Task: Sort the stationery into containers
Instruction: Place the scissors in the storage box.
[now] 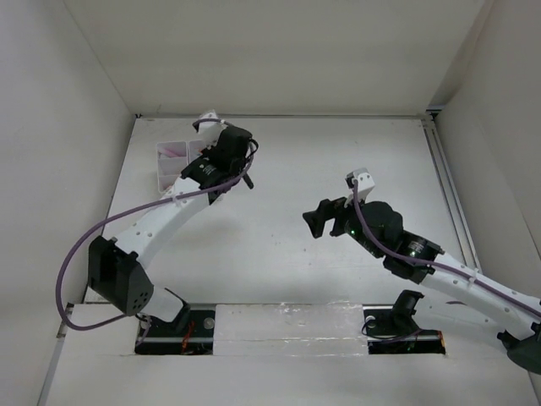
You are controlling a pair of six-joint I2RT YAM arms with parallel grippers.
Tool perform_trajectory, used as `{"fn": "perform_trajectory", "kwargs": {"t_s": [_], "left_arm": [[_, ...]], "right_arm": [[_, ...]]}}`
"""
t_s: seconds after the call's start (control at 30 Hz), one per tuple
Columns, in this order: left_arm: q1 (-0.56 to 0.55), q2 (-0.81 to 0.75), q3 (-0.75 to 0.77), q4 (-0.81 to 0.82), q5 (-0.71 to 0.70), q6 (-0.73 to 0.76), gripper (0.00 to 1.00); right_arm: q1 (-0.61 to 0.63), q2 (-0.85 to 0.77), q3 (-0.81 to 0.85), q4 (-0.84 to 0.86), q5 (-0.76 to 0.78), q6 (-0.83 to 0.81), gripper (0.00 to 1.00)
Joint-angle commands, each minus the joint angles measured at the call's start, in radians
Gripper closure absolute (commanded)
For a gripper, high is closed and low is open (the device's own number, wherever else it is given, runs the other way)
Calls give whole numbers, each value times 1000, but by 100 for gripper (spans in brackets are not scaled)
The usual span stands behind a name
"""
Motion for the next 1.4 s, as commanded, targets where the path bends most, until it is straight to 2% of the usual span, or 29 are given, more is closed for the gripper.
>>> {"fn": "perform_trajectory", "kwargs": {"t_s": [0.0,0.03,0.1,0.13,0.2,0.33,0.63,0.67,0.9,1.17,1.37], "left_arm": [[1,45,80,-306,-447,-323,100],[1,68,121,-460,-499,-413,100],[53,170,178,-599,-555,-618,100],[74,211,213,-720,-564,-674,100],[99,284,313,-836,-604,-778,100],[160,337,328,-836,-590,-845,100],[193,348,374,-795,-659,-807,100],[193,348,374,-783,-668,-769,100],[263,348,385,-758,-693,-745,100],[286,338,331,-511,-670,-587,100],[286,393,341,-477,-670,-552,100]], "right_arm": [[10,-18,-16,16,60,32,0],[10,-18,-16,16,60,32,0],[10,-8,-16,16,60,53,0],[10,-8,-16,16,60,53,0],[10,2,-7,16,60,53,0],[10,11,-7,-2,51,53,0],[10,28,-25,27,25,53,0],[10,41,-25,27,13,44,0],[10,72,-14,47,-17,35,0],[10,92,-14,56,-37,16,0],[10,101,-14,56,-37,16,0]]}}
